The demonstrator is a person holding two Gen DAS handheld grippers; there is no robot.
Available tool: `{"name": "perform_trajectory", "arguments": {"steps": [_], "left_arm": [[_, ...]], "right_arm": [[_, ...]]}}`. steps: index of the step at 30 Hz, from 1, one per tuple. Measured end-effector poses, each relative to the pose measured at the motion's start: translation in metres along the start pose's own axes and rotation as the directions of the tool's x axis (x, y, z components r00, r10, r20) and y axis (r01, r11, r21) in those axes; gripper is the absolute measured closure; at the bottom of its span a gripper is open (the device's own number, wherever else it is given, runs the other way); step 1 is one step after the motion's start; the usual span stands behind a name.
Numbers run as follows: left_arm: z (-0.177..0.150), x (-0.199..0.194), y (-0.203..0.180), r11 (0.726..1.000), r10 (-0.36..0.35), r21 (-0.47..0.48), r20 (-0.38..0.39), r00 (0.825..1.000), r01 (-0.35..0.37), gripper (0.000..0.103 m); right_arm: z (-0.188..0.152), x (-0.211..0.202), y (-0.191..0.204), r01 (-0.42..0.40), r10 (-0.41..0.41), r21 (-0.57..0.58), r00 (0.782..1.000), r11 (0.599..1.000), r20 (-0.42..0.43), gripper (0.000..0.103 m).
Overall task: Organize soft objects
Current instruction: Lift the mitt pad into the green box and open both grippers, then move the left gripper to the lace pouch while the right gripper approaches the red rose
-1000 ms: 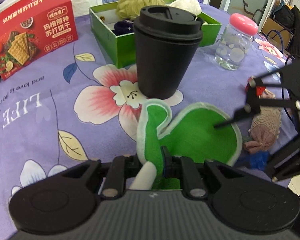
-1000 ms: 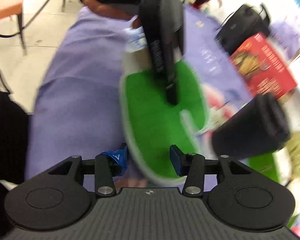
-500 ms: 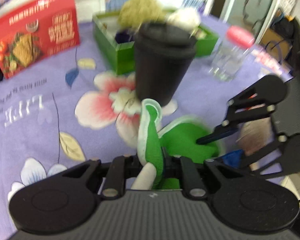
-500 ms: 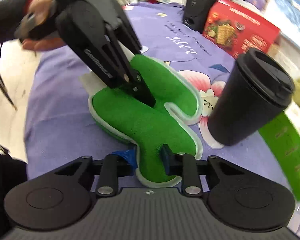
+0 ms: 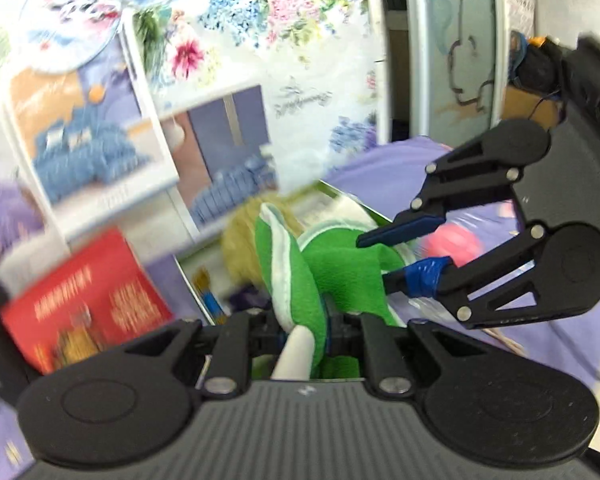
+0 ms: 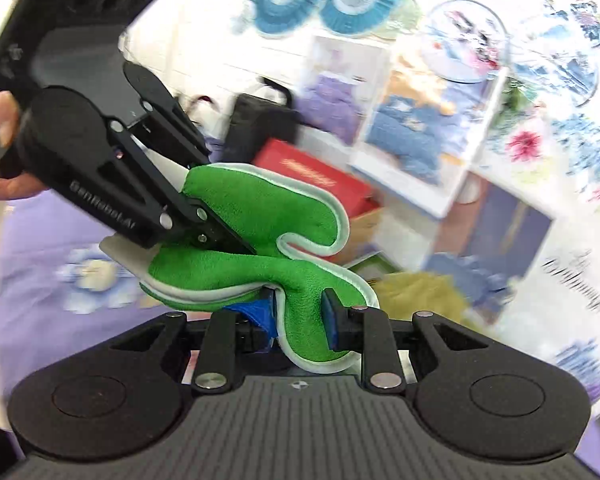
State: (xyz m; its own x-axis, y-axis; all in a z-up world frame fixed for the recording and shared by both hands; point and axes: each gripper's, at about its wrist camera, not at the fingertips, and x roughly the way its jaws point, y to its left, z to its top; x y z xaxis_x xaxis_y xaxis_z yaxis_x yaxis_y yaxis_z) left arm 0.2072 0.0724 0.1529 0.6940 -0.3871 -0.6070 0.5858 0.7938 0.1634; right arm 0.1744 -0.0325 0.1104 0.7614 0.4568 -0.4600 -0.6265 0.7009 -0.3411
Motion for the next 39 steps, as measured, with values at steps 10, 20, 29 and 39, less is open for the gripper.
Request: {"name": "perform_trajectory", "arguments": {"steps": [10, 20, 29, 39], "left_arm": [[0.038, 0.13, 0.084, 0.986, 0.005, -0.163, -0.12, 0.993, -0.025, 0.027], [0.034, 0.117, 0.103, 0.97, 0.114, -0.2, -0.139, 0.984, -0.141, 0.026], [0.042, 0.039, 0.053, 0.985, 0.14, -0.101, -0.04, 0.989, -0.143, 0.024], [0.002, -0.043, -0.04, 0.991, 0.133, 0.015, 0.034, 0.99, -0.134, 0.019]], "right_arm": [[-0.019, 0.111, -0.089, -0.005, -0.009, -0.042, 0.946, 0.999, -0.324, 0.088], [-0.038, 0.088, -0.104, 0.037, -0.036, -0.005, 0.939, 0.999, -0.341, 0.085], [-0.017, 0.029, -0.093, 0.087, -0.088, -0.015, 0.957, 0.996, -0.278, 0.083], [-0.012, -0.067, -0.043, 0.161, -0.17, -0.059, 0.963, 0.985, -0.21, 0.08]]}}
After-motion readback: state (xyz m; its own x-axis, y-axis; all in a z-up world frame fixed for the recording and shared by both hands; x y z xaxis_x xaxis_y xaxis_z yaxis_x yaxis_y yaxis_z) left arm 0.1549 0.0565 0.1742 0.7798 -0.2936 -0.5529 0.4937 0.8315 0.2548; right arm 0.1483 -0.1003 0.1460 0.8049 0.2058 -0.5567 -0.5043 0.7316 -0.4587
